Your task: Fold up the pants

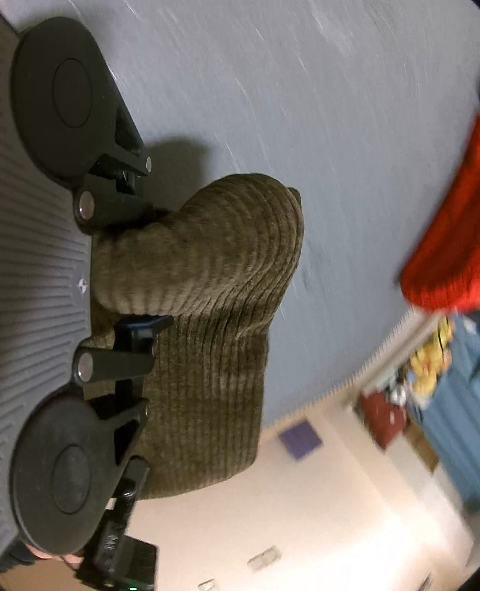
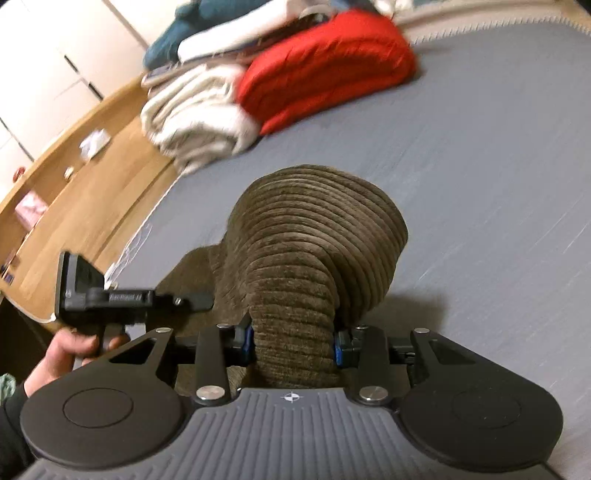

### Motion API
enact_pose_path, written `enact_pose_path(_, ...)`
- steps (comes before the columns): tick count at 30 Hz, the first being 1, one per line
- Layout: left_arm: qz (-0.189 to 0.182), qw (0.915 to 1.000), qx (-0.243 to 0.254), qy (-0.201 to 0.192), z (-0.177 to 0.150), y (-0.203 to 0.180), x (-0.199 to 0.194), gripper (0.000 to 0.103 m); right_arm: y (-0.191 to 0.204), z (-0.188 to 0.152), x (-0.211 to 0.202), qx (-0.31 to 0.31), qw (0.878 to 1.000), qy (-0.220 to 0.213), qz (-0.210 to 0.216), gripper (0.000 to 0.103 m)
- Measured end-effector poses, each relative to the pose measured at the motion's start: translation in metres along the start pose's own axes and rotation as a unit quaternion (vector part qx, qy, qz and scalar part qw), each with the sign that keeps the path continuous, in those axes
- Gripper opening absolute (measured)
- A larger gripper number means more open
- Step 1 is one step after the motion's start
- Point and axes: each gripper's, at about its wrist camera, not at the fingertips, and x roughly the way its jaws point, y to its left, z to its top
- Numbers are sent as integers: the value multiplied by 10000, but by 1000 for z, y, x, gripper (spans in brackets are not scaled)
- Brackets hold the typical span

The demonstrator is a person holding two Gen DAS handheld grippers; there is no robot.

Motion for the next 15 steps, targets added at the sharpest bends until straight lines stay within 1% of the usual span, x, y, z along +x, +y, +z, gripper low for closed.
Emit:
enact_pose_path(1, -75, 9999, 118, -73, 4, -12, 8, 34, -7, 10, -10, -94, 9999, -105, -75, 39)
enact_pose_path(3, -322, 9990, 200, -257, 13, -32, 24, 34, -25, 24, -27, -198, 9993, -275, -131, 38)
enact_pose_path(5, -542, 9972, 301, -424, 20, -48, 38, 34, -49, 31, -40, -251, 9981, -531, -185, 38)
enact_pose_path(6, -612, 9959, 440, -494, 24, -58, 46, 34, -67, 33, -47, -127, 9974, -677, -206, 39)
enact_pose_path(8, -583, 9947, 669, -517, 25, -73, 62, 39, -97, 36, -51, 162, 9961, -793, -351, 39)
enact_pose_path(9, -437, 9953, 694, -516, 26, -76, 72, 48, -110, 37, -51, 202, 9951, -833, -494, 40)
enact_pose_path(10, -129, 9965, 644, -512, 26, -74, 79, 60, -124, 36, -49, 270, 9939, -876, -614, 43)
enact_pose_path(11, 218, 9970, 540, -506, 26, -71, 85, 62, -140, 34, -45, 442, 9921, -891, -764, 45)
enact_pose_path(12, 546, 9965, 427, -475, 27, -68, 90, 62, -156, 32, -41, 680, 9891, -842, -1003, 49)
enact_pose_path(13, 864, 9944, 345, -495, 26, -65, 90, 60, -170, 30, -37, 925, 9826, -759, -1424, 49)
enact_pose_path(14, 1009, 9923, 366, -616, 25, -66, 86, 58, -179, 27, -36, 1025, 9726, -750, -1947, 48)
enact_pose_path(15, 944, 9922, 443, -684, 24, -70, 81, 54, -184, 26, -39, 992, 9624, -796, -2399, 52)
